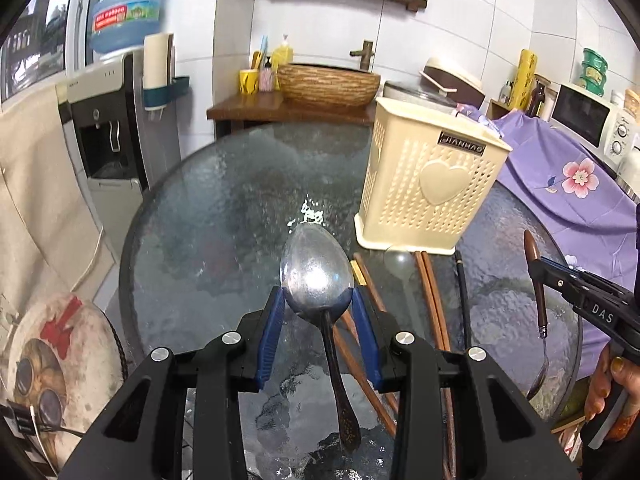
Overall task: Organize utensils
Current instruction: 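Lift both spoons and carry them over the cream utensil holder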
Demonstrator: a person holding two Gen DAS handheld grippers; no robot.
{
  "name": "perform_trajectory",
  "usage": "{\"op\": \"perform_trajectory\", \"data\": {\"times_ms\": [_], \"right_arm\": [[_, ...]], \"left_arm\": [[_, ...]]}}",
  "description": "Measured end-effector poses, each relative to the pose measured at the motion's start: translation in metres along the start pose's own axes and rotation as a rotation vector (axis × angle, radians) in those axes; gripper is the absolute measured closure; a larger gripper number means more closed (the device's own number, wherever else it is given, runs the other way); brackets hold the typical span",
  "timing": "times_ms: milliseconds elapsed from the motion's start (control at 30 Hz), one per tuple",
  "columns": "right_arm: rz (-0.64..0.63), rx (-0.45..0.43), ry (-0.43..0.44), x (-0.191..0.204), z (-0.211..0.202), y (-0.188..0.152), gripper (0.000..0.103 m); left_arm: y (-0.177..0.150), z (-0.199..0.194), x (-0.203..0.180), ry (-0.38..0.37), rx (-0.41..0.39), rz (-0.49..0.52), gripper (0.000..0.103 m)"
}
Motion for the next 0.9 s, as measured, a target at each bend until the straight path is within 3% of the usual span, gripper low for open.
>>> {"op": "perform_trajectory", "data": {"times_ms": [900], "right_arm": [[-0.015,-0.165,0.026,0.017,-0.052,0.028,0.088]], "left_arm": [[0.022,-0.023,-0.003,-0.064,-0.1,-0.032,0.069]]}}
Point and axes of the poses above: each gripper's, at about its wrist camera, not at the fingertips, and z roughly the way its jaws point, x to its left, y to its top, the point moved 10 cm from there along z, roughly the way its jaws point, and after that the axes turned 2 degrees about x, right-handed, at the moved point
